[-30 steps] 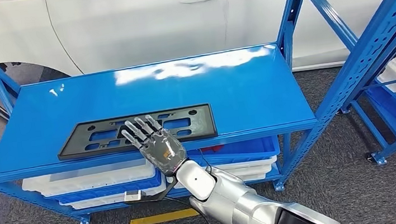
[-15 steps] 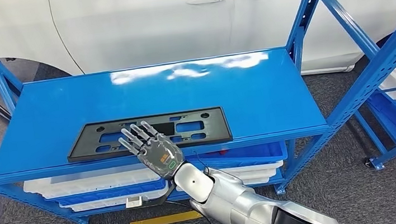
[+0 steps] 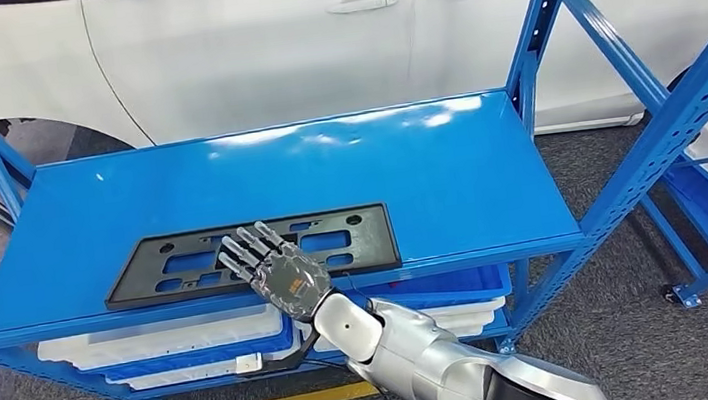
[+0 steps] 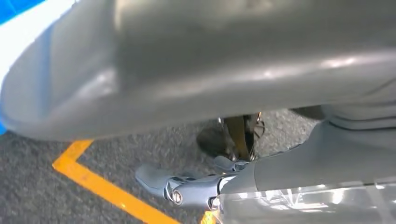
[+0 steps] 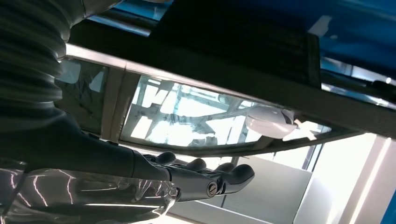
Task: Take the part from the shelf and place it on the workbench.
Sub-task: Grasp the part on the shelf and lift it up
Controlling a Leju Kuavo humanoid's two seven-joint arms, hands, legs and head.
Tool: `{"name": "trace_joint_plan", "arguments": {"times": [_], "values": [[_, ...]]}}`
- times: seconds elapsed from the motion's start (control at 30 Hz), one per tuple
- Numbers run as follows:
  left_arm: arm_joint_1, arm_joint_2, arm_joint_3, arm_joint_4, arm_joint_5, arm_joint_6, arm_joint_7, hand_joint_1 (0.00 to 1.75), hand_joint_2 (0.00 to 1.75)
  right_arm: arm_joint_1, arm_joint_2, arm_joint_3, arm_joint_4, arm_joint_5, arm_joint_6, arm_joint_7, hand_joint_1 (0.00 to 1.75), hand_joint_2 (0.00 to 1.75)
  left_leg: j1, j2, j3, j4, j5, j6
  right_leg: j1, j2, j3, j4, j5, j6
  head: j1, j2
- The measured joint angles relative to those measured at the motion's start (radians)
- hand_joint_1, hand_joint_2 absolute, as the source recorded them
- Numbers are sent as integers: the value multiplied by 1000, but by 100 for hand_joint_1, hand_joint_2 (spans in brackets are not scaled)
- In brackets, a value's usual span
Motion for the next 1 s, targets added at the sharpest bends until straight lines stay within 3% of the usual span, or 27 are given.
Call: {"name": "trace_joint_plan", "arguments": {"times": [0.03,0.07,0.13,0.2,0.3,0.37,0.43,0.5,0.53,0.57,0.67,0.73,0.8,0.9,1.0], "values": [[2,0,0,0,0,-2,0,0,0,1,0,3,2,0,0,0,0,175,2,0,-16,19,8,-3,0,1,4,1,-3,0,0,0],[3,1,0,0,0,-3,0,0,0,1,0,5,4,0,1,0,0,175,5,0,-13,-4,37,-5,-1,2,9,1,-7,2,0,0],[4,1,0,0,0,-4,0,0,0,0,0,8,6,0,2,0,0,175,9,1,40,-133,117,-7,-2,3,21,4,-18,9,0,0],[3,2,1,0,0,-4,-1,0,0,-3,1,10,6,0,4,0,0,175,7,1,86,-238,154,0,1,4,25,8,-26,19,0,0],[2,2,1,0,-1,-4,-2,0,0,-5,3,14,6,0,8,0,0,175,4,0,91,-256,150,20,5,5,22,10,-30,32,0,0],[3,1,1,0,-1,-4,-2,0,0,-7,3,15,6,0,10,2,0,175,7,0,94,-260,149,33,3,4,10,37,-51,42,0,0],[2,0,1,0,-2,-3,-2,0,0,-9,3,18,6,-1,11,4,0,175,7,1,96,-262,148,43,1,4,-42,143,-102,47,0,0],[2,0,2,0,-2,-4,-2,0,0,-7,3,21,6,-2,13,4,0,175,5,1,97,-262,145,48,-1,4,-119,279,-146,48,0,0],[2,0,2,0,-3,-4,-2,0,0,-6,2,23,6,-2,15,4,0,175,3,1,98,-261,143,49,-1,4,-142,310,-143,47,0,0],[2,0,2,0,-3,-4,-2,0,0,-5,2,24,6,-3,18,5,0,175,2,0,101,-261,141,50,-1,4,-145,301,-121,45,0,0],[2,-1,2,0,-5,-8,-2,0,0,-8,3,26,6,-8,36,8,10,175,-2,-3,114,-260,132,45,3,3,-65,107,-11,29,0,0],[1,-2,2,0,-5,-13,-2,0,0,-10,3,27,6,-16,58,9,95,175,-5,-3,116,-259,127,37,8,3,-31,28,11,22,0,0],[0,-2,2,0,-5,-17,-3,0,0,-11,3,28,5,-27,87,5,171,175,-5,-2,117,-262,126,26,9,4,-28,19,8,20,0,0],[-2,-2,2,0,-4,-21,-8,0,0,-12,6,28,-1,-45,129,-1,175,175,-3,-1,102,-215,93,11,0,4,-13,1,12,9,0,0],[-2,-3,5,0,-1,-29,-14,0,0,-13,8,30,-5,-62,156,-2,175,175,2,0,8,-28,8,-3,-1,1,-9,-1,10,3,0,0]]}}
